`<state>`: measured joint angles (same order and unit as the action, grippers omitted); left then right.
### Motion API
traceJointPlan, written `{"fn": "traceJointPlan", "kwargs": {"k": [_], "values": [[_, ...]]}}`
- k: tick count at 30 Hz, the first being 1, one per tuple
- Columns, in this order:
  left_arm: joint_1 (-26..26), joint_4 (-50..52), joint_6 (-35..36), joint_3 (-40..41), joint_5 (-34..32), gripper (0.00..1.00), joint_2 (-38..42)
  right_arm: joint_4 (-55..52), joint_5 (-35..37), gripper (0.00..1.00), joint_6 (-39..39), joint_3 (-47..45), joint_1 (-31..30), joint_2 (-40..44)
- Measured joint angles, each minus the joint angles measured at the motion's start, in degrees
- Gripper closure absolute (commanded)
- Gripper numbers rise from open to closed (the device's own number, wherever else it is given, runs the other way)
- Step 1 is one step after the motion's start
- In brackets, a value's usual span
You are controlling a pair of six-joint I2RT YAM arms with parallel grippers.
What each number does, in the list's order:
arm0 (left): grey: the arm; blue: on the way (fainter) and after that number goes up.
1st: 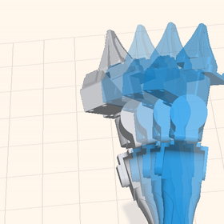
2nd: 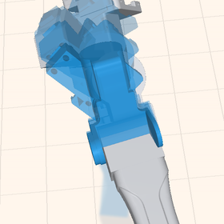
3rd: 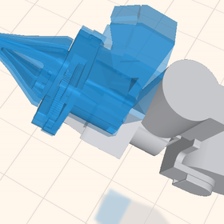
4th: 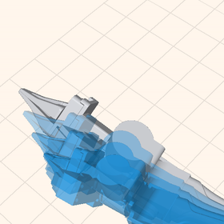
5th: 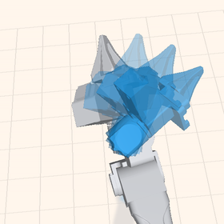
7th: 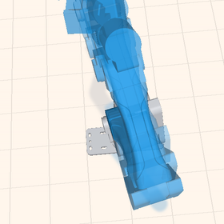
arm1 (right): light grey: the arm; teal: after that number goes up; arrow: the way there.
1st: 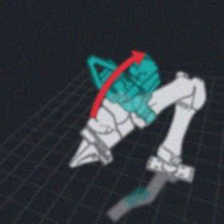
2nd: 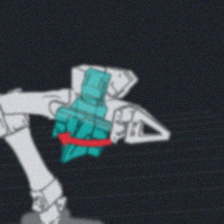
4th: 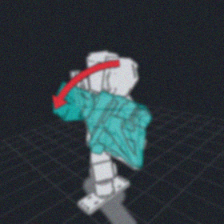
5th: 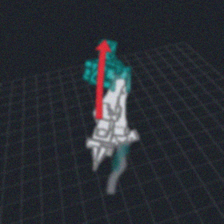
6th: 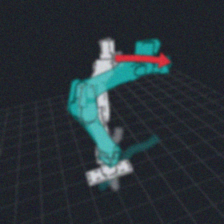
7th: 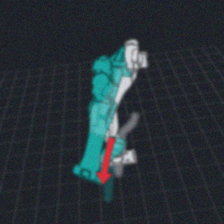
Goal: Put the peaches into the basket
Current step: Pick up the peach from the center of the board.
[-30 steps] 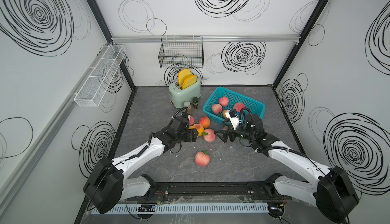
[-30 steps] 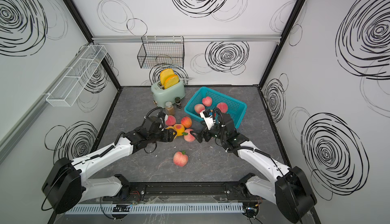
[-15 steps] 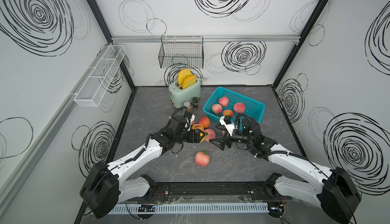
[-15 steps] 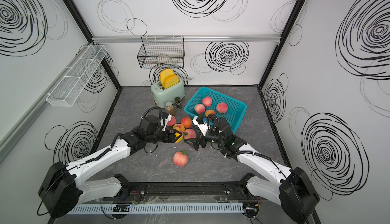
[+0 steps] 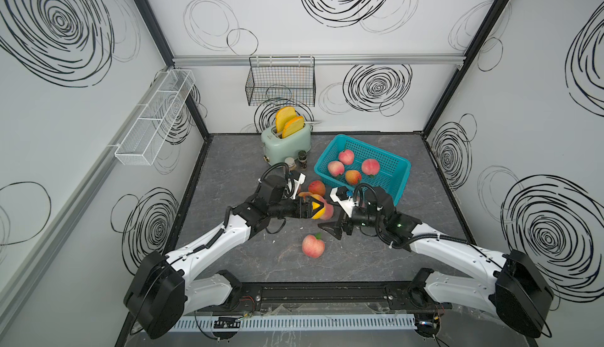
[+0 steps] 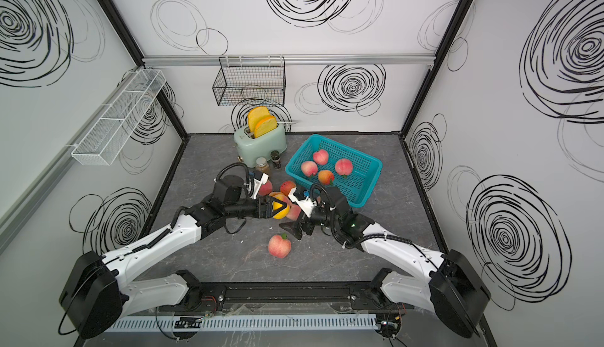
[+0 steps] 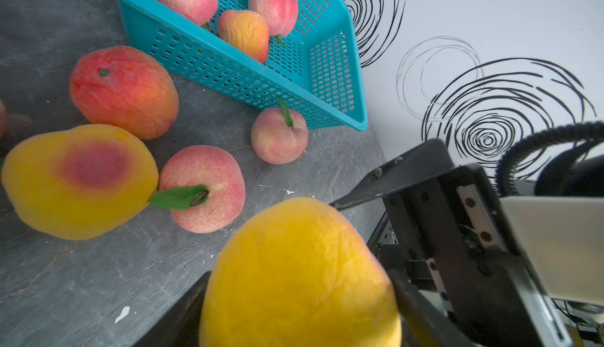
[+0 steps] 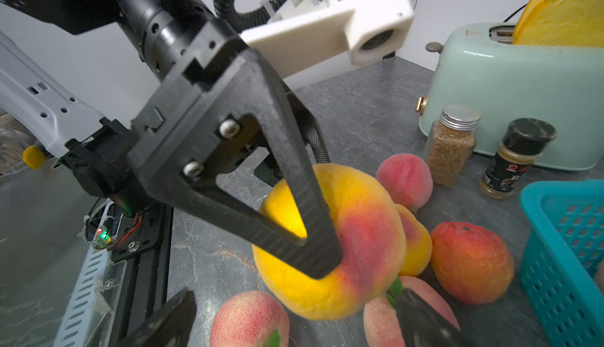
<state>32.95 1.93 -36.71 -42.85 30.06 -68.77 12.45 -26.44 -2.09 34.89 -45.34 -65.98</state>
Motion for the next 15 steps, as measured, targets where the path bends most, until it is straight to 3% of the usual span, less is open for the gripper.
{"fn": "traceJointPlan", "kwargs": {"k": [15], "values": [[0.0,-0.9,-0.4,0.0,3.0,0.22,0.0,3.5,5.3,0.02,0.7,2.5,-1.4,-4.3]]}}
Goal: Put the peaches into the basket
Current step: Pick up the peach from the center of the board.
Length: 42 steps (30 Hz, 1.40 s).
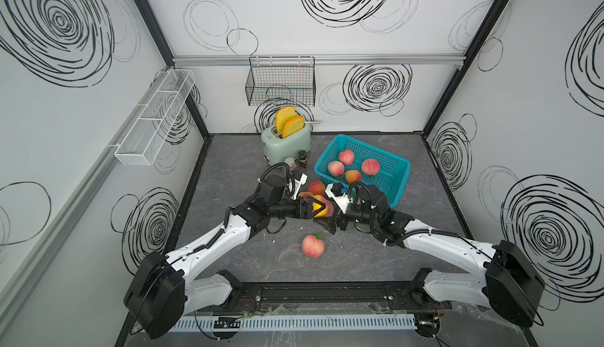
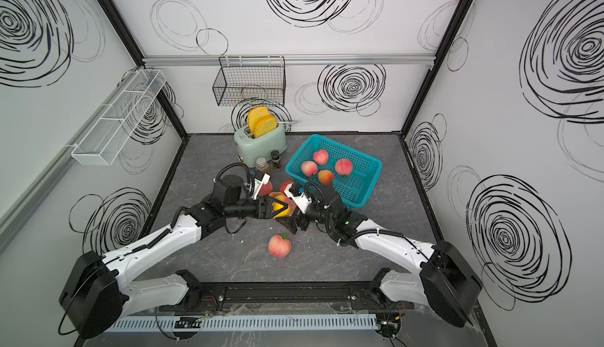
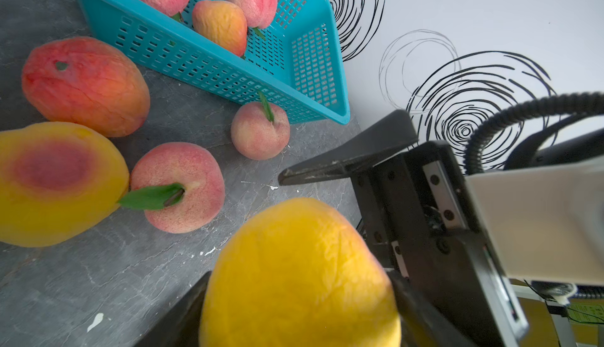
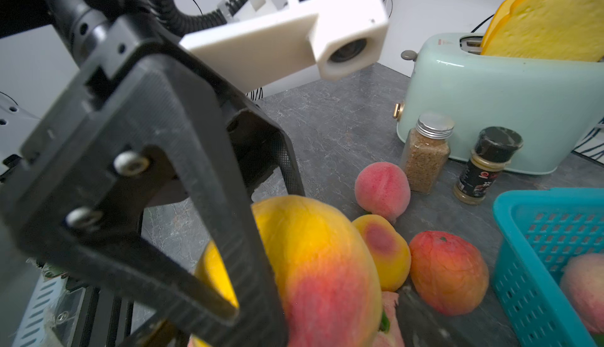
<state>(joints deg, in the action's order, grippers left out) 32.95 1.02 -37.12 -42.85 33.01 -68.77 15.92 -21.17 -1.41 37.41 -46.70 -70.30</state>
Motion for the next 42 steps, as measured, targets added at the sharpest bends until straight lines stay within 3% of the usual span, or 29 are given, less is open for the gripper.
{"fn": "traceJointPlan", "kwargs": {"k": [15,27,31,35,42], "values": [[0.0,-3.0,-0.9,1.0,1.2,0.22,0.0,4.4,-0.6,0.10,1.2,0.2,-0.3,-2.8],[-0.4,-4.1,-1.6,1.3,1.7,0.21,0.0,5.3,-1.0,0.29,1.6,0.4,-0.4,-3.3],[-0.7,-4.1,-1.6,1.3,2.0,0.16,0.0,5.3,-1.1,0.30,1.8,0.7,-0.4,-3.6],[-1.4,-4.2,-1.7,1.3,2.8,0.01,0.0,5.0,-0.9,0.31,2.1,1.7,-0.2,-4.2],[-5.7,-3.6,-1.2,1.4,4.3,0.02,2.2,3.8,-0.2,0.32,3.0,3.4,1.9,-5.7]]}}
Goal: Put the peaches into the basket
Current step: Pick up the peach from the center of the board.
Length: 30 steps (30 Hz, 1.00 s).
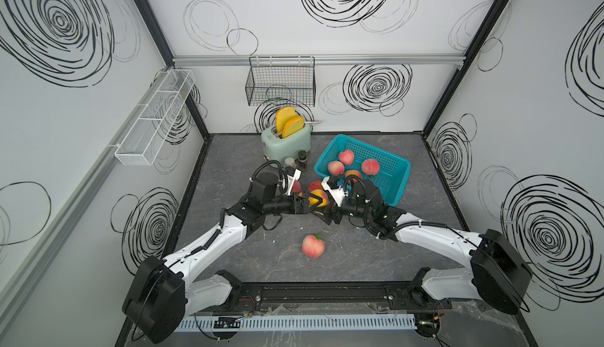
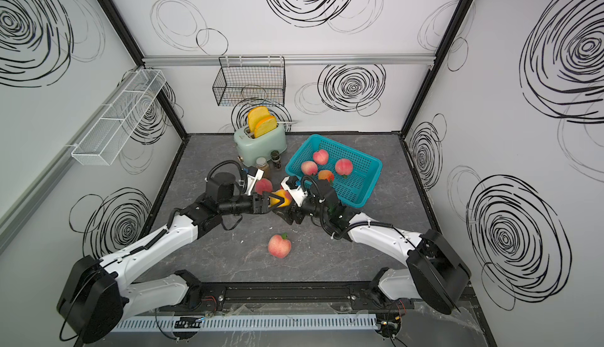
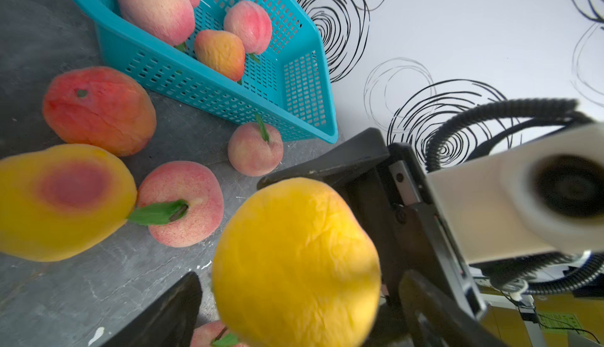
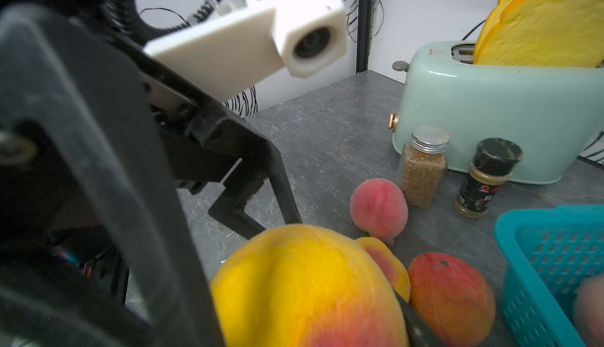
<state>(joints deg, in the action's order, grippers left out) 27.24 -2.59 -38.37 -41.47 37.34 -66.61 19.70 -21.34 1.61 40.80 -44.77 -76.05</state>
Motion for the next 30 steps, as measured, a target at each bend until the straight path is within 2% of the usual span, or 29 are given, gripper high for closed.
{"fn": "traceJointPlan", "kwargs": {"k": [9,13,17,23,30], "values": [[-5.1,7.6,4.8,-3.1,-1.9,0.01,4.1,-5.2,0.7,0.32,2.1,4.0,8.3,-2.2],[-5.3,9.5,7.0,-4.7,-6.0,0.01,4.1,-8.9,2.0,0.32,3.1,6.6,12.1,-2.6],[-5.2,10.3,9.0,-4.7,-12.9,0.02,4.0,-11.0,2.7,0.32,3.9,9.0,16.5,-4.1],[-3.1,10.2,11.2,-5.4,-20.5,0.02,1.6,-13.4,3.8,0.31,4.2,12.9,21.2,-8.4],[3.3,10.2,14.9,-10.6,-28.7,0.02,-5.7,-16.7,5.7,0.31,3.3,21.6,26.1,-15.1]]}}
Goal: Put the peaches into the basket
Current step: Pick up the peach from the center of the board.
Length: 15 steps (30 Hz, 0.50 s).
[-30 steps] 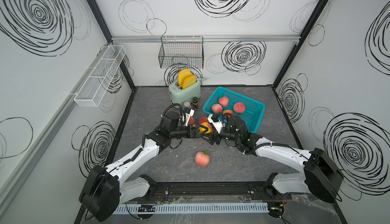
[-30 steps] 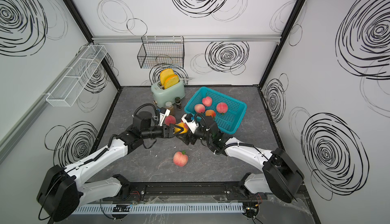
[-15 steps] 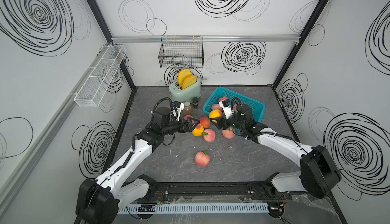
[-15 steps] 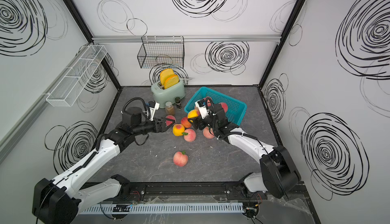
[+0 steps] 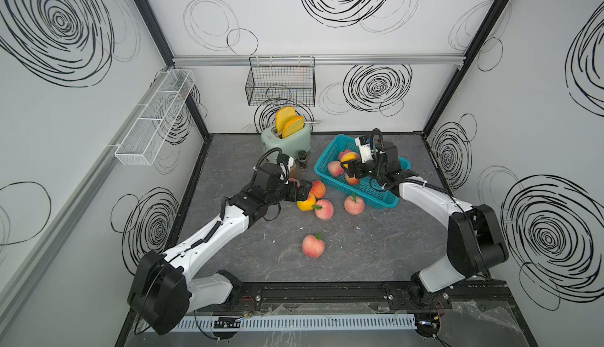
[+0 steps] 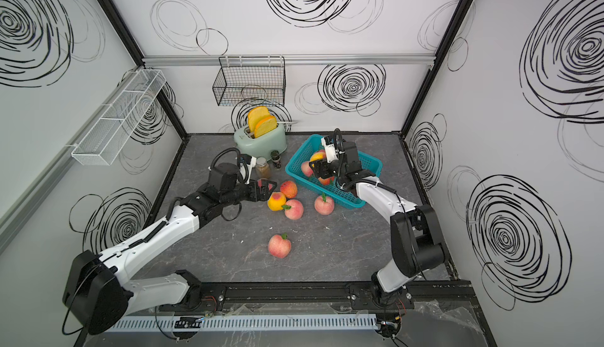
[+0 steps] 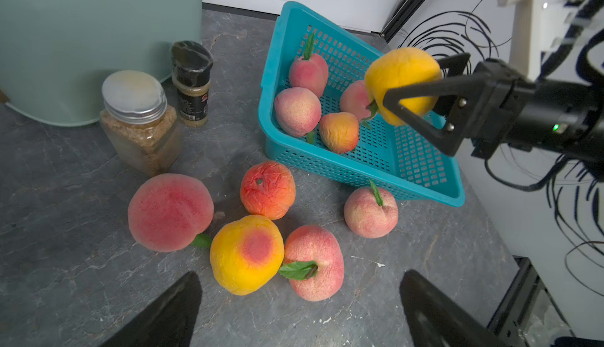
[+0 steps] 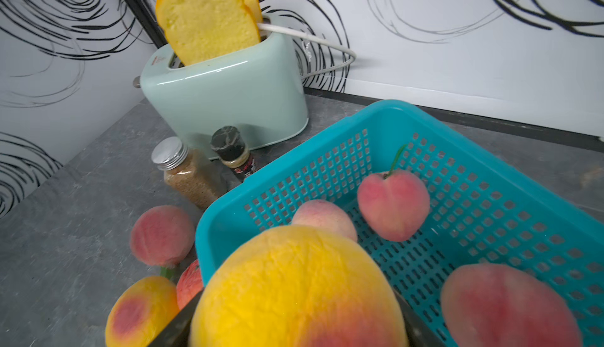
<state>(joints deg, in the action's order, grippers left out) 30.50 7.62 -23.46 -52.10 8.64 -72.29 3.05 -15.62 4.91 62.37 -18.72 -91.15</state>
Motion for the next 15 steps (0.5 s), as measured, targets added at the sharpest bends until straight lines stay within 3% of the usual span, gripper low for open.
{"fn": "traceJointPlan", "kwargs": {"k": [5,15], "values": [[3.9,-1.4,2.1,-3.9,-4.1,0.02,-4.7,-1.4,2.1,0.31,-0.9,4.9,3.0,-4.2],[5.1,-4.5,3.5,-8.7,-5.3,0.02,-11.6,-4.4,5.5,0.31,-3.4,11.2,4.8,-11.4]]}}
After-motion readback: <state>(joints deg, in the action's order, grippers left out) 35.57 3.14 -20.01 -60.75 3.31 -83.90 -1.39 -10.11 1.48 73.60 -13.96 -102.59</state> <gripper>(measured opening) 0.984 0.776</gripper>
